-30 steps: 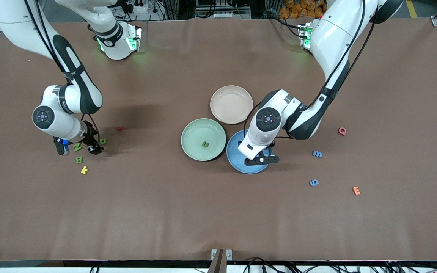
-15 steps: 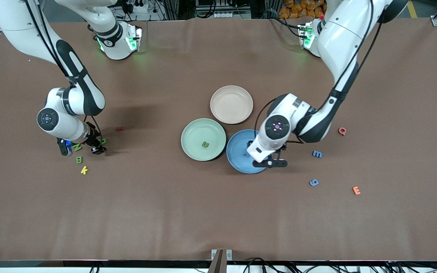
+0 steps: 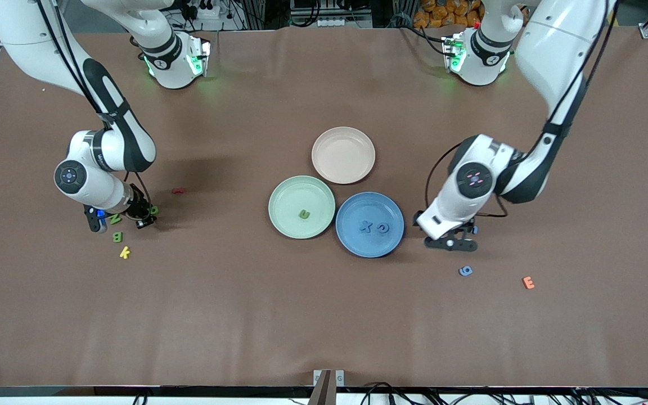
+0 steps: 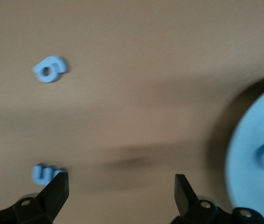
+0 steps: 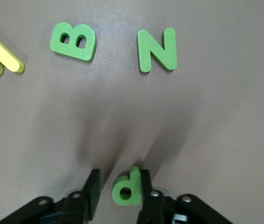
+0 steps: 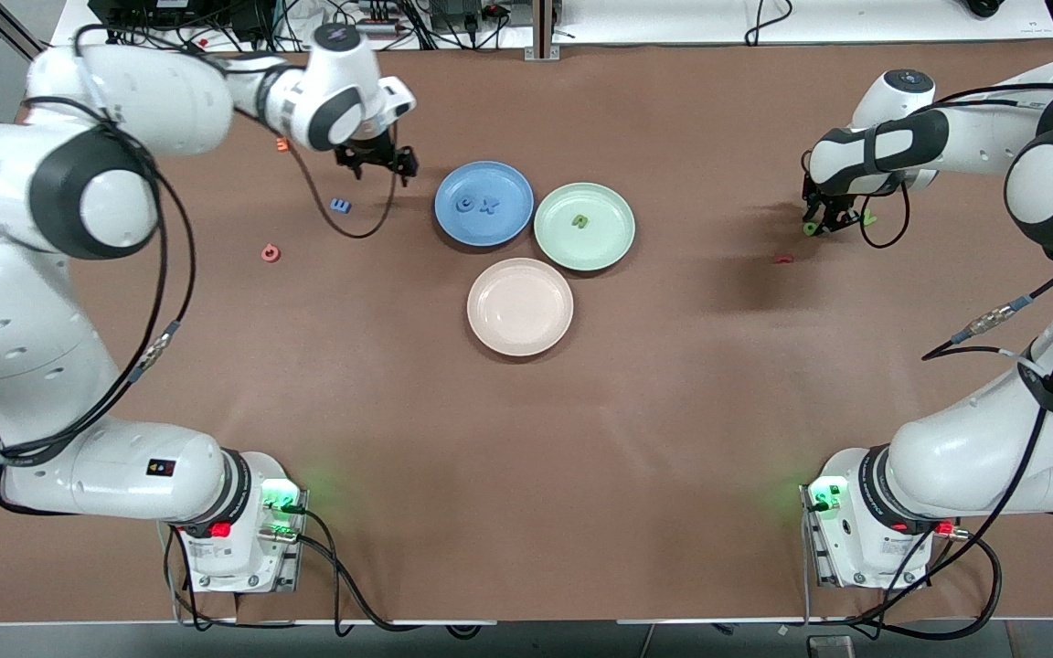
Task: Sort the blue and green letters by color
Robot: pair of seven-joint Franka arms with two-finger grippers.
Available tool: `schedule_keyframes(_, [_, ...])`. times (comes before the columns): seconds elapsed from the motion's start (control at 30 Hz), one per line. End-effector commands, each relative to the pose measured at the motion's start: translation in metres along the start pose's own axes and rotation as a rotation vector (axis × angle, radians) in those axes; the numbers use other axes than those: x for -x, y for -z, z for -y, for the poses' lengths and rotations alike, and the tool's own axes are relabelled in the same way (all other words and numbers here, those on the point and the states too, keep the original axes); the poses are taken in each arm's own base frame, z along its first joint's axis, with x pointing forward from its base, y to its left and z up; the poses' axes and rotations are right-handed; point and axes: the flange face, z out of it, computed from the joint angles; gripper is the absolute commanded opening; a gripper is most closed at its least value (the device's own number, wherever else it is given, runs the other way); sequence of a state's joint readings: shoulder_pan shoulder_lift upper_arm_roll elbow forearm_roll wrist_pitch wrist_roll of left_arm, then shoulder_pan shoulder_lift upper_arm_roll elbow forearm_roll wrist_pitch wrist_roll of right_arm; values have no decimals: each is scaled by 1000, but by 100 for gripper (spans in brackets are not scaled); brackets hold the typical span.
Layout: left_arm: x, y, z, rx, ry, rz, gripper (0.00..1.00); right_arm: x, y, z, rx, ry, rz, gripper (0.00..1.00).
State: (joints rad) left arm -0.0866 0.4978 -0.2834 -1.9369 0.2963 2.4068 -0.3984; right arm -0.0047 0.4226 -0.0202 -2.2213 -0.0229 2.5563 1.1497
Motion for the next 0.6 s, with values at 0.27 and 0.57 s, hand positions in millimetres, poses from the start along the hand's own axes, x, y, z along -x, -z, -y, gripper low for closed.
schedule_keyframes(0.27, [36, 1, 72, 29, -119, -37, 100, 5, 11, 6, 44, 23, 21, 0])
schedule_keyframes(0.57, [44, -17, 89, 55, -151, -70, 100, 24, 30, 23, 42, 46, 39, 0])
